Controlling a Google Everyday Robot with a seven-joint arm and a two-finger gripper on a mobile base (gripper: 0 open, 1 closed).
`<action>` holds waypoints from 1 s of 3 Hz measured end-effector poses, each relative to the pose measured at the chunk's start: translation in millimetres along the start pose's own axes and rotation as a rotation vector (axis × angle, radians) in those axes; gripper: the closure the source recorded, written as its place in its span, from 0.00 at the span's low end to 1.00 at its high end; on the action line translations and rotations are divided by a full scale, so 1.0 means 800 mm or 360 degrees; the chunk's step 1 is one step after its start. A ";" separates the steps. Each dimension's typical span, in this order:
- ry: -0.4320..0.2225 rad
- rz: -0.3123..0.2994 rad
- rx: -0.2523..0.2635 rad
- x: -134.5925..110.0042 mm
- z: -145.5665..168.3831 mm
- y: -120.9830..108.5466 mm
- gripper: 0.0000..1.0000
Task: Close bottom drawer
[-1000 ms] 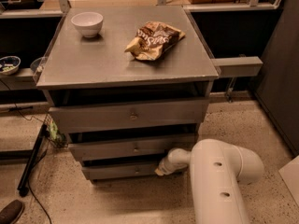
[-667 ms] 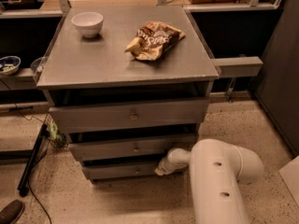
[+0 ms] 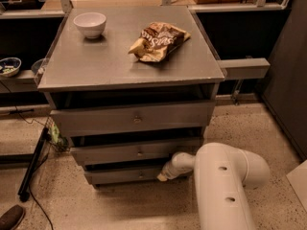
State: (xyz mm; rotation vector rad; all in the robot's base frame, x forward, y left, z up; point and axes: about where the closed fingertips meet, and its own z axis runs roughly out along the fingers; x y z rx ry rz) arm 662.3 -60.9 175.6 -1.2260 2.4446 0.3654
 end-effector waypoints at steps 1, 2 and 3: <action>0.0000 0.0000 0.0000 0.000 0.000 0.000 0.07; 0.0000 0.0000 0.0000 0.000 0.000 0.000 0.00; 0.0000 0.0000 0.0000 0.000 0.000 0.000 0.00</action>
Offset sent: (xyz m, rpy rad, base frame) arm 0.0000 0.0000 0.0000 0.0000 0.0000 0.0000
